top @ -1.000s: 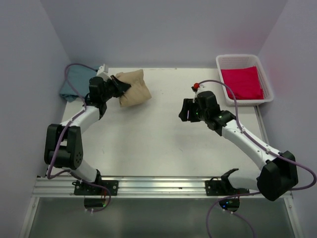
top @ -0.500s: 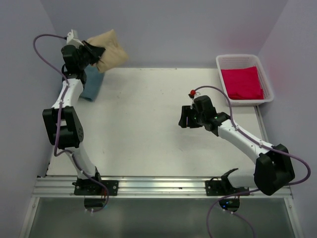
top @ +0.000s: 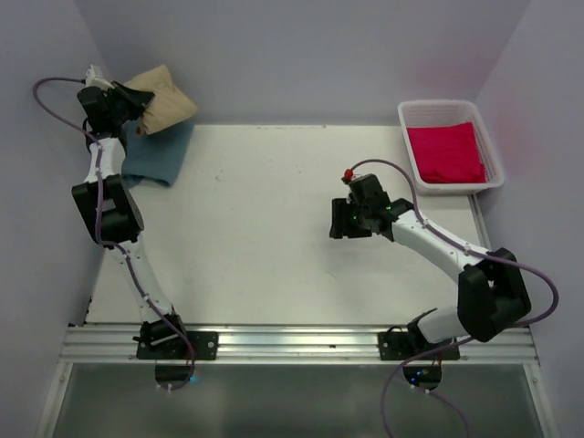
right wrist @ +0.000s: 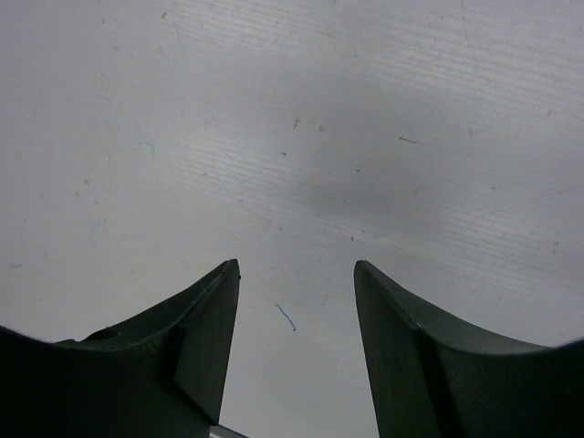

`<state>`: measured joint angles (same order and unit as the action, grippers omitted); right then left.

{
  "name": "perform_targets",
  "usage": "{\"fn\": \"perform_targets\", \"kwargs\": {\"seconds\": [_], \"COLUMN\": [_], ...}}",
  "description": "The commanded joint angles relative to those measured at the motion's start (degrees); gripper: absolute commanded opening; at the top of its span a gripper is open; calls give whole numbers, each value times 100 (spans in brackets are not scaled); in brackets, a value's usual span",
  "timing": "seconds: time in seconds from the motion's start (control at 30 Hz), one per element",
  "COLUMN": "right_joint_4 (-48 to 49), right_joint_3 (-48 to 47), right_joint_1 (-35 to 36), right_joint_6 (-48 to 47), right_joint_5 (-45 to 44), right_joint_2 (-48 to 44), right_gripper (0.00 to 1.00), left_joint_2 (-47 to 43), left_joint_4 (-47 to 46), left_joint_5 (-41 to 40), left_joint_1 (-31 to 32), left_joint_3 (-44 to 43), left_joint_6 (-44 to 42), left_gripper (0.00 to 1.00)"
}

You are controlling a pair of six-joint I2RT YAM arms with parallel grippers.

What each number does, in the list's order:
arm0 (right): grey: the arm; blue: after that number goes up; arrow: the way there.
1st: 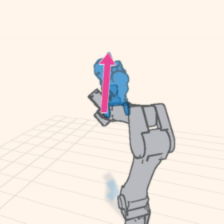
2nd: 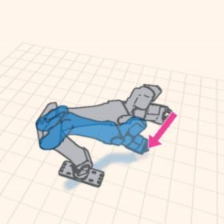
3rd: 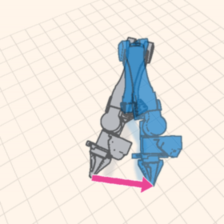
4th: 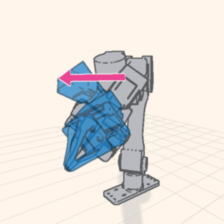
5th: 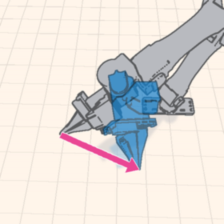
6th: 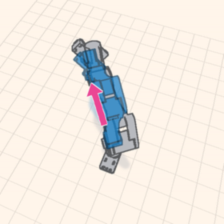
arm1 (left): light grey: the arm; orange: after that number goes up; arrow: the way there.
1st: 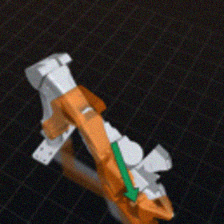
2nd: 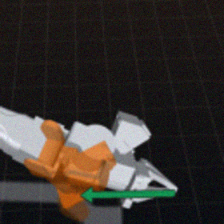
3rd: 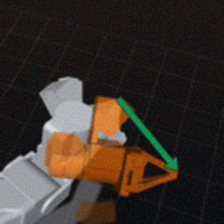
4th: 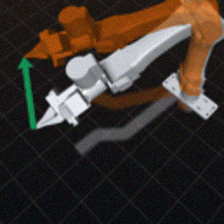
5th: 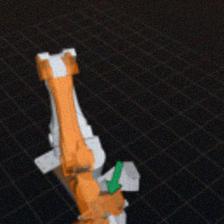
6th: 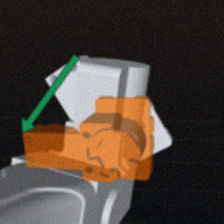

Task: Fold and stack the t-shirts
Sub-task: Put the neatly folded tshirt into the corner of the board with the left arm

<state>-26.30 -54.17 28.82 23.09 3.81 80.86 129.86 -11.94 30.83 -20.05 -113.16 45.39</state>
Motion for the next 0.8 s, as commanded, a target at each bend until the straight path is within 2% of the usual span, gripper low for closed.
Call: {"fn": "perform_targets", "kwargs": {"seconds": [0.0, 0.13, 0.23, 0.37, 0.47, 0.77], "right_joint_4": [-129, -112, -59, -77, -103, -68], "right_joint_3": [-418, -559, -621, -735, -744, -665], "right_joint_1": [1, 45, 62, 133, 159, 177], "right_joint_6": [28, 125, 196, 213, 213, 213], "right_joint_5": [75, 154, 251, 286, 313, 366], "right_joint_2": [237, 518, 615, 668, 633, 387], "right_gripper": [57, 57, 56, 56, 56, 55], "left_joint_2": [100, 206, 145, 39, -13, -374], "left_joint_4": [-230, -203, -491, -1071, -1275, -1170], "left_joint_5": [345, 389, 415, 153, 12, -569], "left_joint_1": [-270, -482, -605, -632, -614, -420], "left_joint_3": [-803, -979, -411, 950, 1567, 2307], "left_joint_6": [251, 129, 233, 401, 454, 330], "left_gripper": [0, 0, 0, 0, 0, 0]}}
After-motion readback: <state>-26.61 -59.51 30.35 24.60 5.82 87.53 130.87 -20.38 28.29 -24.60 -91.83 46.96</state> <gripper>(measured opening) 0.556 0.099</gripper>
